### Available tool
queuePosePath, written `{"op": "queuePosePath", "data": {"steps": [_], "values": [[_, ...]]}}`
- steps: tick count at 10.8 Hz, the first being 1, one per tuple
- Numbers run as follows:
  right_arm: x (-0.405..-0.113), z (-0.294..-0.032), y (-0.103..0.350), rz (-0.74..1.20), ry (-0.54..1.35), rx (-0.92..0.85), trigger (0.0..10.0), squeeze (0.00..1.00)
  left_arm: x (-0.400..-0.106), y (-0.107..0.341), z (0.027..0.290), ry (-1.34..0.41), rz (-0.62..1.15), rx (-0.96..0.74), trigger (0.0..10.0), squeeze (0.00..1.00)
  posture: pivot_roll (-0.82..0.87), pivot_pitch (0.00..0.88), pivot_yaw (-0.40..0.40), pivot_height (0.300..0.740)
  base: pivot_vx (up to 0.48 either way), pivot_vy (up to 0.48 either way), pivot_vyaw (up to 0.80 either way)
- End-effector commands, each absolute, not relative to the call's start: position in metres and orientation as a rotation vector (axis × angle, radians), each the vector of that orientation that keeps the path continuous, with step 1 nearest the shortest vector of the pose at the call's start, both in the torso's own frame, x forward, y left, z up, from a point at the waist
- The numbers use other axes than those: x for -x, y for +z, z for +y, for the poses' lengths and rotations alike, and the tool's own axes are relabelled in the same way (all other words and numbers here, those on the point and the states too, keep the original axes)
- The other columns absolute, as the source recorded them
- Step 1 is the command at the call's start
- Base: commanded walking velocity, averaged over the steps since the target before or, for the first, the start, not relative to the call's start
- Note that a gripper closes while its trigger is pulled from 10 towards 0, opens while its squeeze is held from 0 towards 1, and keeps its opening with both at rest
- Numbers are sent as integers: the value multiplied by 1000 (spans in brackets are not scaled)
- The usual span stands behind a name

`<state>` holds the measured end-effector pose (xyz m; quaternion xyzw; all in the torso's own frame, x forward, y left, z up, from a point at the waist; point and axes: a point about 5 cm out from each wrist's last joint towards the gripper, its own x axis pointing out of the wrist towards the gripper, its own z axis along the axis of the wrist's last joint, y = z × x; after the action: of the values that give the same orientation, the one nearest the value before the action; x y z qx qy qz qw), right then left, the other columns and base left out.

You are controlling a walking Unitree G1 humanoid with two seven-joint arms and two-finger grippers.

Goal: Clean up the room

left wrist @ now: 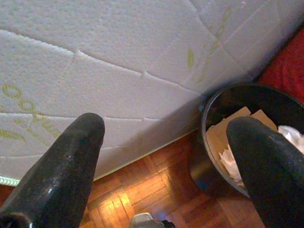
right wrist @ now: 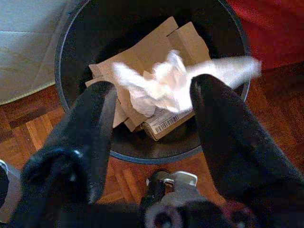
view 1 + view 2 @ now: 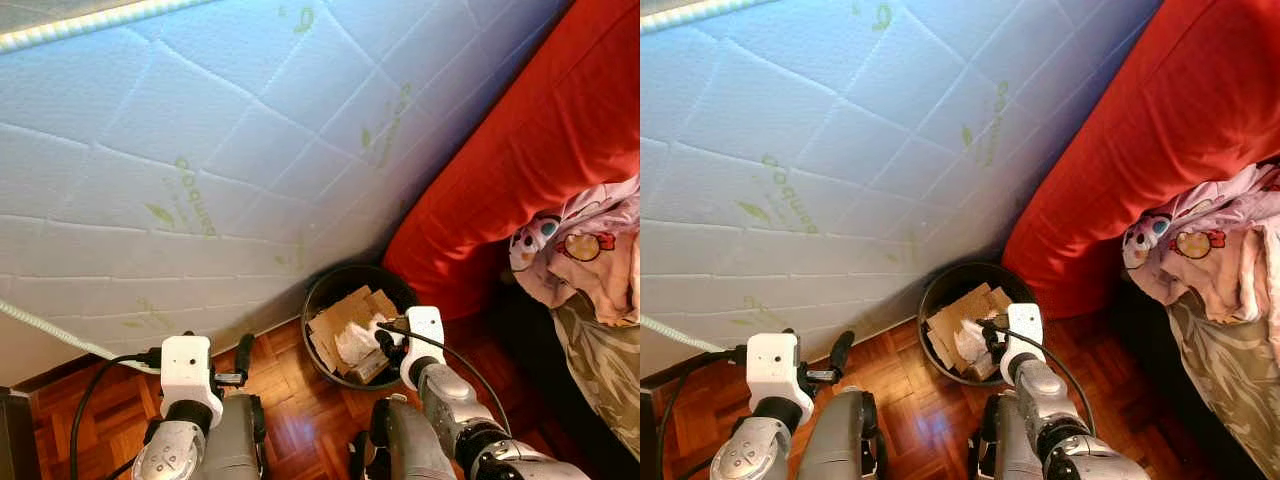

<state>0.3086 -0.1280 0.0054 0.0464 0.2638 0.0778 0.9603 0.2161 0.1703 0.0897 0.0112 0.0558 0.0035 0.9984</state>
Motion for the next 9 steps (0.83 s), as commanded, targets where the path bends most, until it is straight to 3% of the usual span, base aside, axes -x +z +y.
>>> {"op": "queuePosePath", "data": {"steps": [1,4,5,7,9], "values": [[-298,-131,-6,592,156,-80,10000,1000,-211,86,171,14,137,-22,10000,0,200,325,-91,644,0,0,0],[-295,-130,-9,604,177,-54,10000,1000,-214,84,170,11,142,-20,10000,0,192,319,-91,644,0,0,0],[-291,-134,-12,601,156,-70,10000,0,-215,79,171,14,153,-21,10000,0,184,306,-90,644,0,0,0],[-285,-151,-15,540,93,-137,10000,0,-219,69,177,27,174,-29,10000,0,169,259,-88,649,0,0,0],[-263,-166,-30,565,73,-169,10000,0,-233,53,191,38,209,-54,10000,0,149,172,-79,684,0,0,0]]}}
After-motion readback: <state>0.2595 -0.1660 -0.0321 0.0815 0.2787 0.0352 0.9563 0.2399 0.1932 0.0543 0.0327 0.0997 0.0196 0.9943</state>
